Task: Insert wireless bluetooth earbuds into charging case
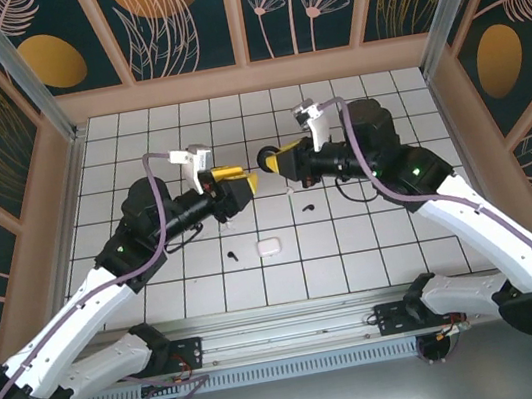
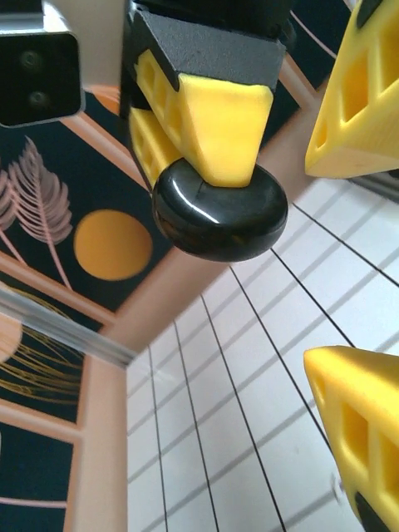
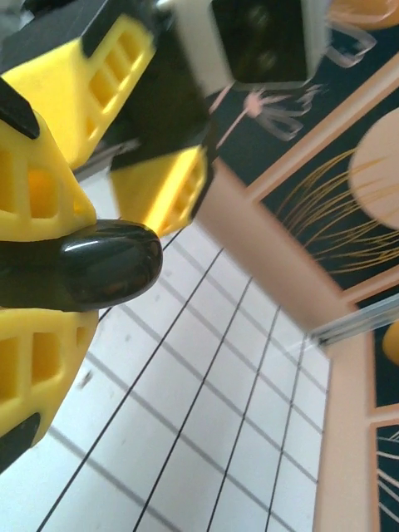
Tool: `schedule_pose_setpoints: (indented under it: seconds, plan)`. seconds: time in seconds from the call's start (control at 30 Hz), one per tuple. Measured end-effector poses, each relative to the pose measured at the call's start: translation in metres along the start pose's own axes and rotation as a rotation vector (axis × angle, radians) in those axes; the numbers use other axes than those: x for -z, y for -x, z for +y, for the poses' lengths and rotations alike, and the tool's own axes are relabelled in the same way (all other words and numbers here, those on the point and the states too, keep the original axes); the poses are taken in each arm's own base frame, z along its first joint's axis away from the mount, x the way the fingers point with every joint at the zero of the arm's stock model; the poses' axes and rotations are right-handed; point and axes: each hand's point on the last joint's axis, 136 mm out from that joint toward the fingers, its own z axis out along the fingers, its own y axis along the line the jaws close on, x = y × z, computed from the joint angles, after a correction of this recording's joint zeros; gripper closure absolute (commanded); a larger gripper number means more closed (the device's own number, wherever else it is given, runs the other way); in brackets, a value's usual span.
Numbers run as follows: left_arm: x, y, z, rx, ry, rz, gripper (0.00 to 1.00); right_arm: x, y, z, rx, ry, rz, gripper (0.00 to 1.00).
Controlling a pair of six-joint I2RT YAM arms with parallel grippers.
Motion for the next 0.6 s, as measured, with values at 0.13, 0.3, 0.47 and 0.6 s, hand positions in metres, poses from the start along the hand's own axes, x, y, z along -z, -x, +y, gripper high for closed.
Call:
schedule_pose_setpoints:
  seconds: [0.13, 0.3, 0.47, 0.6]
  plan:
    - [0.003, -0.012, 0.008, -0.095, 0.042, 0.070, 0.46, -0.004, -0.021, -0.002, 0.121, 0.017, 0.085, 0.89]
    - [0.014, -0.017, 0.003, -0.258, 0.021, 0.089, 0.34, -0.002, -0.036, 0.011, 0.259, 0.117, 0.121, 0.86]
    - [0.023, -0.016, -0.005, -0.363, -0.004, 0.081, 0.27, 0.004, -0.049, 0.024, 0.329, 0.210, 0.134, 0.86]
    - [0.021, -0.025, -0.018, -0.357, -0.101, 0.099, 0.30, 0.007, -0.060, 0.032, 0.340, 0.272, 0.142, 0.86]
